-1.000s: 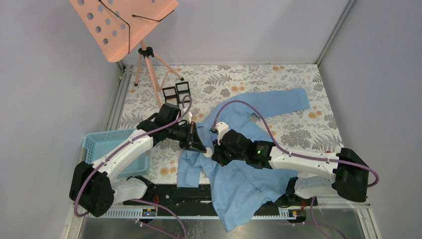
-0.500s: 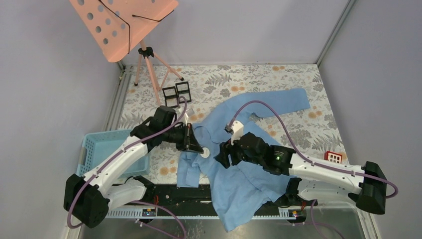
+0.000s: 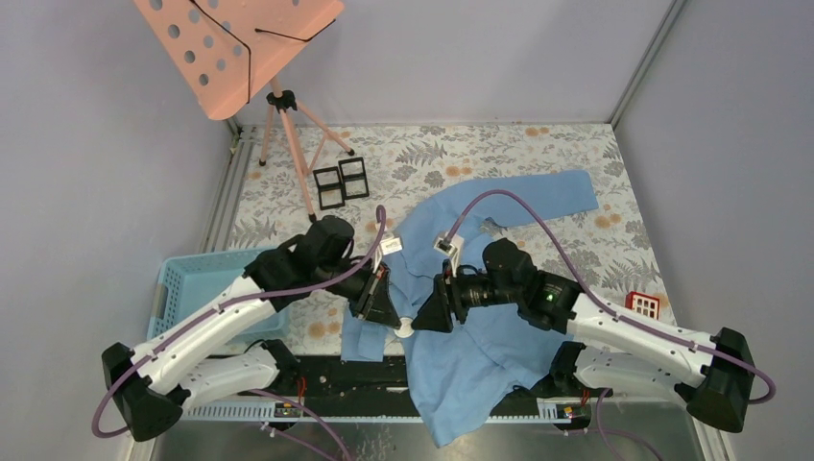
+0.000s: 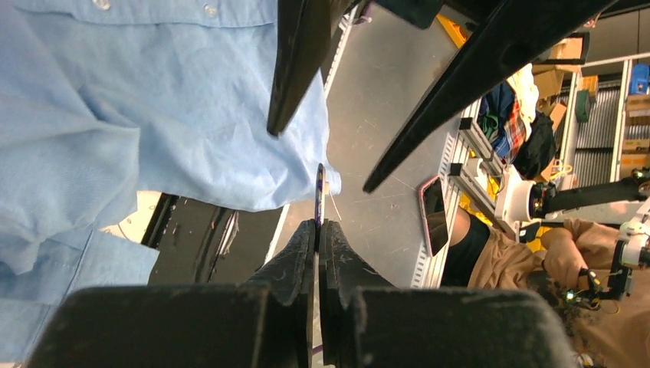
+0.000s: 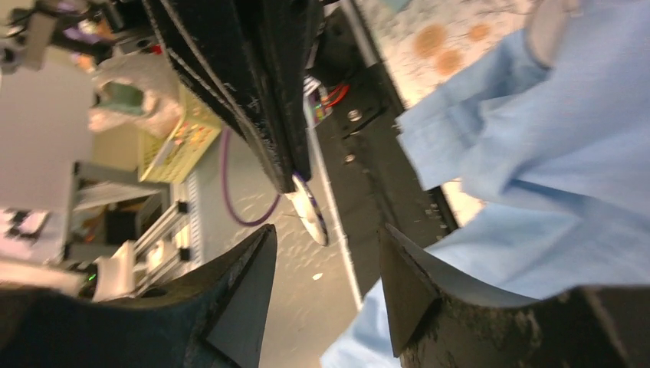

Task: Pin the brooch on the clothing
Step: Adjust the brooch.

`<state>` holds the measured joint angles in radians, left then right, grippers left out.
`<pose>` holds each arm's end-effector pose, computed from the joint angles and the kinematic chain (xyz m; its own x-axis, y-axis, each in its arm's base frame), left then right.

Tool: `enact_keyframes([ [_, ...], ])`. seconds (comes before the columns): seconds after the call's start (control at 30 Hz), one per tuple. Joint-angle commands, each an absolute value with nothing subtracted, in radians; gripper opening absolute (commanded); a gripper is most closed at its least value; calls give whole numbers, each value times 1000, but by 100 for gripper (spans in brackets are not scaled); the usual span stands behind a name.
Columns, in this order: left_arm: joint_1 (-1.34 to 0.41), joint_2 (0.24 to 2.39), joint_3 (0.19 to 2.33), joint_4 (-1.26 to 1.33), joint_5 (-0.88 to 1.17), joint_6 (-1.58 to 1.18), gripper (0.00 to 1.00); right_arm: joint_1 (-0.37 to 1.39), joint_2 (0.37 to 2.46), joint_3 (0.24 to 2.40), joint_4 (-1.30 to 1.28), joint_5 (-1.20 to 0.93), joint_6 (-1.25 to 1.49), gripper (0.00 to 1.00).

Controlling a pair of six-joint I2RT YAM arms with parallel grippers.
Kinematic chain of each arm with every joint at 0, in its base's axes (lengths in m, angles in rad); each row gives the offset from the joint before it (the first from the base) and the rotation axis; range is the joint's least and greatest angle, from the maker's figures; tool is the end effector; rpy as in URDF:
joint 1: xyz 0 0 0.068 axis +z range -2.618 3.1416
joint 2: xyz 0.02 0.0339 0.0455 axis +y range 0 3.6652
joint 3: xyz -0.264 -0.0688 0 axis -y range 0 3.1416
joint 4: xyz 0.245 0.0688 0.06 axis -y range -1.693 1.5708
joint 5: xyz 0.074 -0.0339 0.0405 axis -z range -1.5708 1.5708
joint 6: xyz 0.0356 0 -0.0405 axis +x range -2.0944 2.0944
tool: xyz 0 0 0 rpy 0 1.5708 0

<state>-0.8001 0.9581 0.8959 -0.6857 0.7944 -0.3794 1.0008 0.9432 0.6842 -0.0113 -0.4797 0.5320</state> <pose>0.1134 -0.1533 0.3068 -0.7612 0.4114 -0.5013 0.6299 0.2856 -0.7222 0.1043 0.1932 0.2943 -0.6248 -0.1408 -0.7680 -0.7774 0.2039 0.5950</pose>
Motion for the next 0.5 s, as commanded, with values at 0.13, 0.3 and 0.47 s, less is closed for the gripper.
enact_keyframes([
  [0.13, -871, 1001, 991, -672, 804, -318, 0, 999, 946, 730, 79, -713, 615, 54],
  [0.3, -900, 1015, 1010, -672, 797, -311, 0, 998, 964, 722, 106, -714, 621, 45],
  [0.47, -904, 1012, 1011, -672, 803, -311, 0, 997, 965, 717, 114, -716, 621, 32],
])
